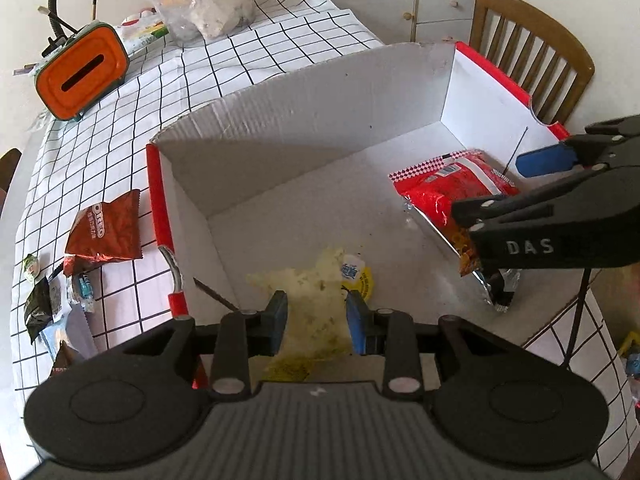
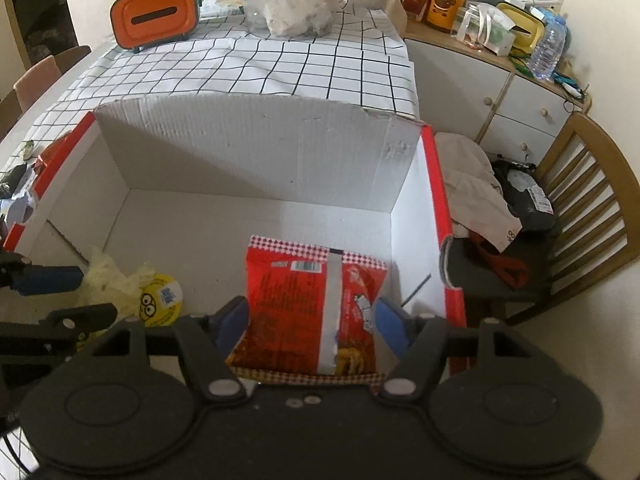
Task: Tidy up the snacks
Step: 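Release the beige pouch from the left tool while the right tool releases the chip bag in the box, then grasp the small yellow packet with the right tool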
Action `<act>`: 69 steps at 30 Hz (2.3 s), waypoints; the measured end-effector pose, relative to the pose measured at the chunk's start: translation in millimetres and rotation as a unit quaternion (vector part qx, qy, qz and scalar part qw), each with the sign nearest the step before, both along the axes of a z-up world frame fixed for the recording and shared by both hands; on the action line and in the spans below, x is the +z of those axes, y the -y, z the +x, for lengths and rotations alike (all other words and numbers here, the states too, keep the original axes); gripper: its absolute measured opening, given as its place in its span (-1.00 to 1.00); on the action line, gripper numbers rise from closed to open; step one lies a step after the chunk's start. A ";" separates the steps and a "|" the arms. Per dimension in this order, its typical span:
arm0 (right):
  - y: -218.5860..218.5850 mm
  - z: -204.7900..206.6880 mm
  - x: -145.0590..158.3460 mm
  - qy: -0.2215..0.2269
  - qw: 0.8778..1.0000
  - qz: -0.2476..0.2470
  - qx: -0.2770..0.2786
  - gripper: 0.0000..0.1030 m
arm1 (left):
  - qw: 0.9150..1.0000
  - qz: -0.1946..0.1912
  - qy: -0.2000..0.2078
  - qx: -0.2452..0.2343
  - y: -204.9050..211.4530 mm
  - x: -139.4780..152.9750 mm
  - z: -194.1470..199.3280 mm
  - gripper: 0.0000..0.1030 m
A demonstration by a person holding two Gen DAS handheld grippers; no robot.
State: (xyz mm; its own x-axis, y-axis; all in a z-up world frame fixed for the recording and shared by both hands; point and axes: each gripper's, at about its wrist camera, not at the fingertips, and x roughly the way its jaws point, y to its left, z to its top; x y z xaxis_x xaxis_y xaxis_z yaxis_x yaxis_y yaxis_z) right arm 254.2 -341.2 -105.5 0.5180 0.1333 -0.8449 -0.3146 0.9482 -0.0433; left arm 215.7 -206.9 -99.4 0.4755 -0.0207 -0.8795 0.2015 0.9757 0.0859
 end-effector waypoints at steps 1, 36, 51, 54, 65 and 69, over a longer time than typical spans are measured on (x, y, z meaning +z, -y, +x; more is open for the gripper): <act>1.9 -1.0 1.7 0.000 1.000 0.004 -0.001 0.35 | 1.000 -0.003 0.002 -0.001 -1.0 0.8 -0.8 -0.40; -63.1 -94.5 88.6 0.065 0.989 0.125 0.044 0.74 | 0.986 -0.089 0.126 0.060 -128.6 84.2 -88.9 0.54; -167.3 -126.4 73.6 0.068 0.989 0.101 0.079 0.99 | 0.987 -0.081 0.120 0.074 -240.9 59.3 -96.1 0.73; -188.2 -129.1 63.7 0.058 0.990 0.096 0.081 0.99 | 0.988 -0.080 0.108 0.075 -263.1 46.7 -92.0 0.73; -256.5 -126.9 15.0 0.013 0.990 0.068 0.120 0.96 | 0.993 -0.080 0.056 0.071 -310.3 -1.6 -74.3 0.73; -277.8 -122.4 -5.6 0.003 0.987 0.043 0.155 0.90 | 0.993 -0.084 0.039 0.069 -314.9 -13.5 -67.4 0.73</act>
